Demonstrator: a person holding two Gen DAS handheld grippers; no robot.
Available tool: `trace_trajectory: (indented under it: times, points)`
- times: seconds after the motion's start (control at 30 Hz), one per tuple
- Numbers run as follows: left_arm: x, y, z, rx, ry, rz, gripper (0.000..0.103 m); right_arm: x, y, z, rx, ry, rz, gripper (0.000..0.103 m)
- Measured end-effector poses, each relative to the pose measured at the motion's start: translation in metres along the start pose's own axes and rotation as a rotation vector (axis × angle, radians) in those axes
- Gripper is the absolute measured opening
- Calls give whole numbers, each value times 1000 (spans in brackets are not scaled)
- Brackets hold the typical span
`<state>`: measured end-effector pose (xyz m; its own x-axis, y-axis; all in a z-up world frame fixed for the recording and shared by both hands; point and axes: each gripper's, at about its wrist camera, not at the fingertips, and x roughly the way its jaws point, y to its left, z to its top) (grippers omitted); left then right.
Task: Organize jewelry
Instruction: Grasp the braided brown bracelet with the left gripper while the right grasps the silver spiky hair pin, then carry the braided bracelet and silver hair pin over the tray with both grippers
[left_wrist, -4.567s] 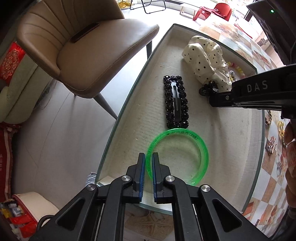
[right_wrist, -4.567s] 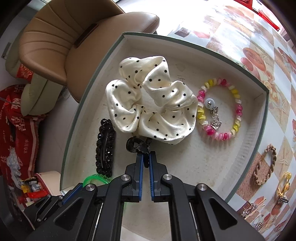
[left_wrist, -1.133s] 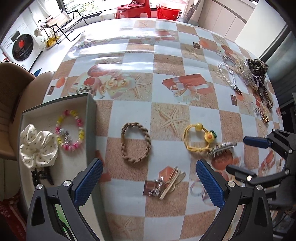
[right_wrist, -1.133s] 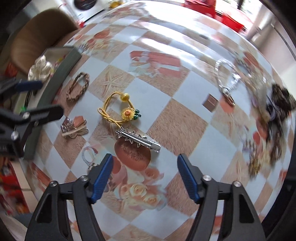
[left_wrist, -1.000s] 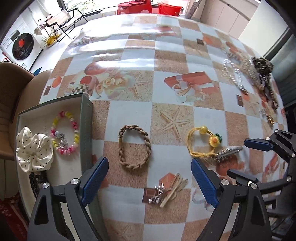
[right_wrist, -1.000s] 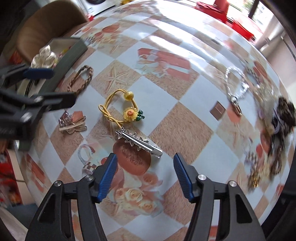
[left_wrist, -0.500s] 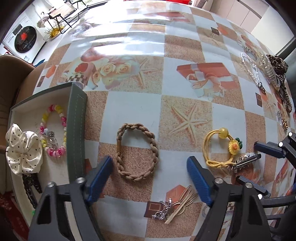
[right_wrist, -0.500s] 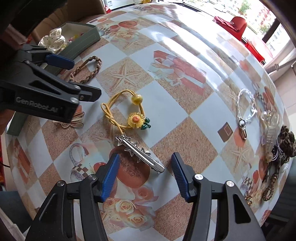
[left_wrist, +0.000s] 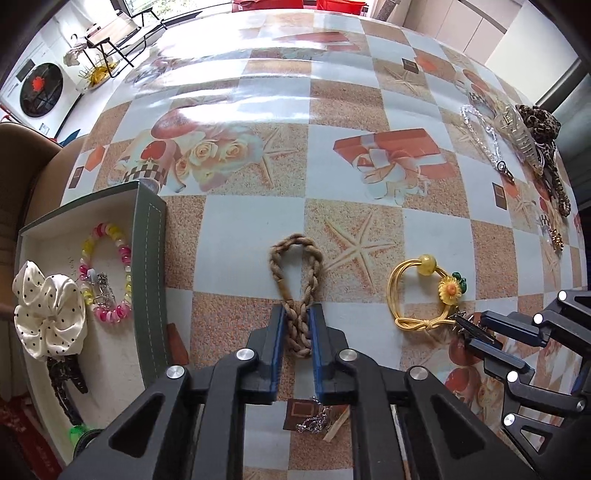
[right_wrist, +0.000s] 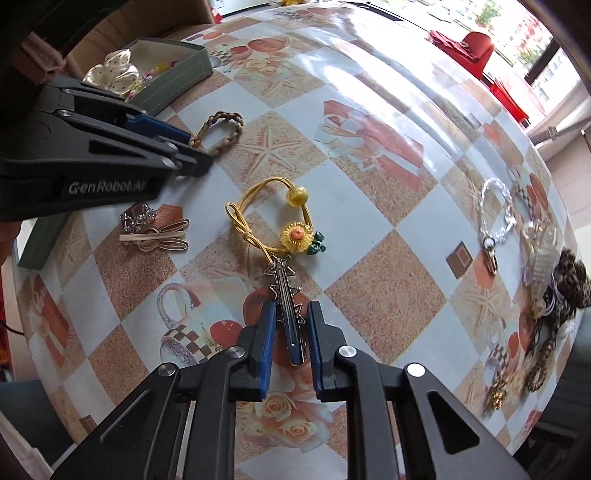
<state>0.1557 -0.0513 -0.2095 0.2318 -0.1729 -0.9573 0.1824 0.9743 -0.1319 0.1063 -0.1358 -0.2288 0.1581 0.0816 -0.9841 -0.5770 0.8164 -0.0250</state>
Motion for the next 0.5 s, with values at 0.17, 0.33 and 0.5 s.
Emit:
trace_trajectory:
  times: [0.17, 0.33, 0.5]
  points:
    - [-7, 9, 0, -8, -14, -27, 14, -10, -10, -9, 106, -1, 21, 18]
    - [-27, 12, -10, 10, -34, -59, 2, -17, -20, -17, 226, 12, 54, 13]
    - [-39, 8, -21, 23, -42, -71, 2, -26, -27, -29, 304, 16, 75, 13]
